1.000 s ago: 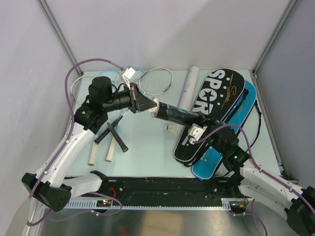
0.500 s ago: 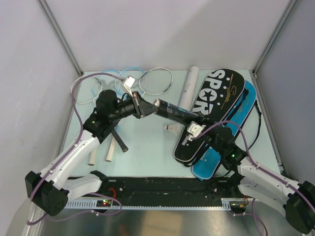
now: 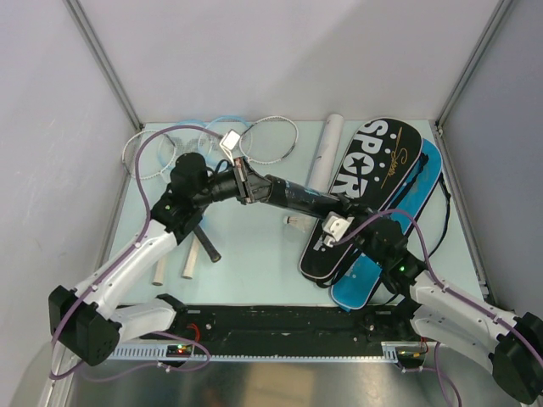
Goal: Pack up the badminton gear
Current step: Place the shuttlecock at the shuttle tube.
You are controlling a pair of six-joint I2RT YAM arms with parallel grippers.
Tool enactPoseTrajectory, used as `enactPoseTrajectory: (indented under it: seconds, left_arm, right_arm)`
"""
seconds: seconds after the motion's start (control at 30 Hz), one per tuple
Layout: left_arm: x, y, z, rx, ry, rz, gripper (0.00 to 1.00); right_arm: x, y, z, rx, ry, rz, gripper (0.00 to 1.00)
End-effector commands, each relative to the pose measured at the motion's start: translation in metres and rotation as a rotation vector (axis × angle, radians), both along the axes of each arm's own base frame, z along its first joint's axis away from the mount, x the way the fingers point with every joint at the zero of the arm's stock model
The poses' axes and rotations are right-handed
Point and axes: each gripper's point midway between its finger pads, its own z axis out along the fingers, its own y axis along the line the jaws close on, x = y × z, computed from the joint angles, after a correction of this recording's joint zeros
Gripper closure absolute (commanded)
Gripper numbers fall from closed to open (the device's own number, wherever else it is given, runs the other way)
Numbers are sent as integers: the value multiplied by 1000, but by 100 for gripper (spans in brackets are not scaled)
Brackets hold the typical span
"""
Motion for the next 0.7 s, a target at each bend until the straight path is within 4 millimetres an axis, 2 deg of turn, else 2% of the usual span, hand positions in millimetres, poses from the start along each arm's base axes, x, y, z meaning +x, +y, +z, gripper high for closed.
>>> enactPoseTrajectory:
  seconds: [0.0, 0.13, 0.27, 0.6, 0.67]
  left_arm:
    - [-20, -5, 6, -9, -11, -81, 83]
    - [-25, 3, 17, 33, -57, -70, 58]
    - [-27, 15, 34, 44, -109, -44, 41]
    - [-14, 54, 78, 102, -278, 162, 24]
    - [-13, 60, 85, 101, -295, 197, 15]
  right_arm:
    - [-9, 15, 74, 126, -199, 83, 62]
    - [-6, 10, 60, 101, -161, 60, 62]
    - [-7, 4, 54, 97, -146, 46, 62]
    - [-3, -8, 40, 106, -89, -6, 62]
    - [-1, -12, 40, 120, -80, -30, 62]
